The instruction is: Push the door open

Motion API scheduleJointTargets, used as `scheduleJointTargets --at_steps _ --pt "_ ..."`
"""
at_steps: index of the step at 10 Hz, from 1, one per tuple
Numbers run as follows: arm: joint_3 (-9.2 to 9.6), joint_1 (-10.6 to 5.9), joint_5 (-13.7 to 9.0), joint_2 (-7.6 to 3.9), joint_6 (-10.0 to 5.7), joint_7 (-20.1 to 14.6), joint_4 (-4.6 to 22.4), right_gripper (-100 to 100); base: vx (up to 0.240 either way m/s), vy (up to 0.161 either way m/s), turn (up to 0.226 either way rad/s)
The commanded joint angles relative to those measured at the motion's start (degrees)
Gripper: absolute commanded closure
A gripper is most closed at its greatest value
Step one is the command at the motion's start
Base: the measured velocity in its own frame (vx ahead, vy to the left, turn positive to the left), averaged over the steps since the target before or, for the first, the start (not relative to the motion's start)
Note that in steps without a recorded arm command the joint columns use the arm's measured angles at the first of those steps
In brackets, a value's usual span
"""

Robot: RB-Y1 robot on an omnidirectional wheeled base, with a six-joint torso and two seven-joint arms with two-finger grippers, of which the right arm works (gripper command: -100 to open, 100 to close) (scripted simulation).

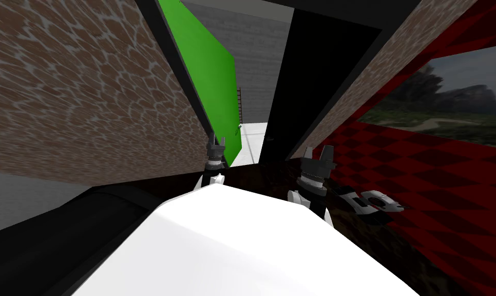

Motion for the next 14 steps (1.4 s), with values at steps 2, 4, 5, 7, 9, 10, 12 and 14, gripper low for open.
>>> scheduleJointTargets --at_steps 2,4,5,7,9,10,12,14 --pt "0.38 -1.04 -0.06 -0.68 -0.38 0.04 3.82 -100 0.161 -0.027 0.062" --pt "0.60 -1.63 -0.09 -1.01 -0.59 0.06 6.01 -100 0.132 -0.055 0.028" --pt "0.84 -2.28 -0.12 -1.34 -0.83 0.09 8.39 -100 0.148 -0.072 0.057" --pt "1.12 -3.03 -0.16 -1.69 -1.10 0.12 11.18 -100 0.117 -0.059 0.053" --pt "1.43 -3.86 -0.21 -2.02 -1.40 0.15 14.24 -100 0.084 -0.043 0.048" --pt "1.59 -4.31 -0.23 -2.19 -1.56 0.17 15.87 -100 0.086 -0.039 0.051" --pt "1.93 -5.22 -0.28 -2.50 -1.89 0.21 19.26 -100 0.103 -0.052 0.048" --pt "2.29 -6.20 -0.33 -2.79 -2.25 0.24 22.51 -100 0.104 -0.068 0.061"
